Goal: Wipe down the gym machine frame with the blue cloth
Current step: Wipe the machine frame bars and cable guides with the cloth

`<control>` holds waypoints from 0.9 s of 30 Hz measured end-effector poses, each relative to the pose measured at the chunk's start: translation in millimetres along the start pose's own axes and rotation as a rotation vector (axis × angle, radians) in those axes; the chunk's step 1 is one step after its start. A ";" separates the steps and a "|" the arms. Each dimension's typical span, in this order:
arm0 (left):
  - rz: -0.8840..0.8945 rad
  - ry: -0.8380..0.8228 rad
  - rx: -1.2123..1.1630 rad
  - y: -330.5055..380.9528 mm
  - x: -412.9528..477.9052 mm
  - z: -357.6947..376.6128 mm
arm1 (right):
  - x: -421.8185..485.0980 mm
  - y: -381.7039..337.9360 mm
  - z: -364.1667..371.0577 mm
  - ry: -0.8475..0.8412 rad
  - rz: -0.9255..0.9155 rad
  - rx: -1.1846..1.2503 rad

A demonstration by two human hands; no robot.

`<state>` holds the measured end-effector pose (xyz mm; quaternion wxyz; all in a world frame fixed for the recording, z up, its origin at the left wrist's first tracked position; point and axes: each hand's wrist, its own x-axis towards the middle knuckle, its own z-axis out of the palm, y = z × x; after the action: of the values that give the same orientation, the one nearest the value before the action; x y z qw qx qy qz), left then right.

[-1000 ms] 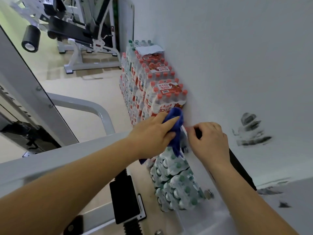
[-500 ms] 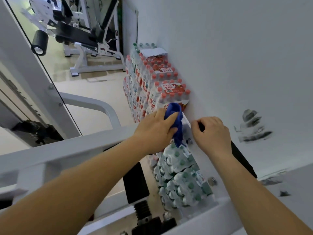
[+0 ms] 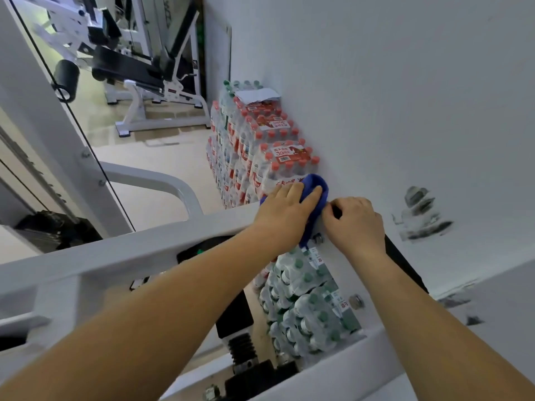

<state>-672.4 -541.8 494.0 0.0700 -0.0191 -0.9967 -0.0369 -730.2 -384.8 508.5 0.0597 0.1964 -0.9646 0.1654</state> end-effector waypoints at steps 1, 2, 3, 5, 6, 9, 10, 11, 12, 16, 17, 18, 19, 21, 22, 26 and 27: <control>0.044 0.022 0.004 -2.6 -4.9 0.8 | -1.3 1.7 -0.4 0.011 -0.013 0.016; 0.088 0.041 -0.011 -11.7 -13.0 -0.4 | -2.8 3.0 -0.7 0.017 -0.026 0.029; 0.111 0.043 -0.047 -24.4 -23.4 -3.5 | -4.1 4.0 -0.7 0.020 -0.037 0.041; 0.094 -0.016 -0.139 -53.2 -48.1 -11.7 | -5.6 4.5 0.4 0.019 -0.048 0.048; 0.076 -0.048 -0.166 -66.3 -61.0 -14.7 | -5.7 3.8 1.6 0.020 -0.045 0.042; 0.056 -0.055 -0.116 -80.8 -81.5 -17.8 | -3.4 -1.1 4.0 0.024 -0.013 0.004; 0.073 -0.057 -0.073 -76.1 -78.2 -16.6 | -1.7 -2.4 4.3 0.014 -0.003 -0.021; 0.111 -0.070 -0.019 -67.0 -71.0 -15.0 | -0.1 -2.9 4.8 0.002 0.003 -0.043; 0.186 -0.059 0.039 -55.4 -60.6 -11.7 | 0.8 -2.7 5.4 -0.003 0.004 -0.055; 0.467 0.022 0.210 -27.1 -27.2 -1.1 | -0.5 3.9 2.7 0.019 -0.018 -0.009; 0.488 0.028 0.232 -29.5 -28.0 -1.3 | -0.9 5.3 1.8 0.024 -0.025 0.011; 0.505 0.031 0.243 -33.4 -32.9 -3.3 | -1.4 6.2 1.3 0.026 -0.027 0.033; 0.522 0.026 0.249 -39.7 -39.5 -4.3 | -2.0 6.3 1.0 0.029 -0.020 0.054; 0.565 0.025 0.251 -52.8 -52.0 -7.3 | -2.1 3.9 -0.2 0.038 -0.009 0.066; 0.579 0.022 0.229 -57.9 -56.2 -8.7 | -1.0 3.3 0.7 0.039 -0.009 0.049; 0.506 0.017 0.143 -56.6 -45.9 -8.7 | 3.6 2.5 0.7 0.070 0.008 0.068; 0.469 0.017 0.122 -51.9 -39.1 -8.9 | 3.9 3.2 -1.0 0.074 0.026 0.129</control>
<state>-634.7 -595.5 493.6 0.0860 -0.2456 -0.9647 0.0406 -735.0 -383.1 509.2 0.0802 0.1809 -0.9517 0.2349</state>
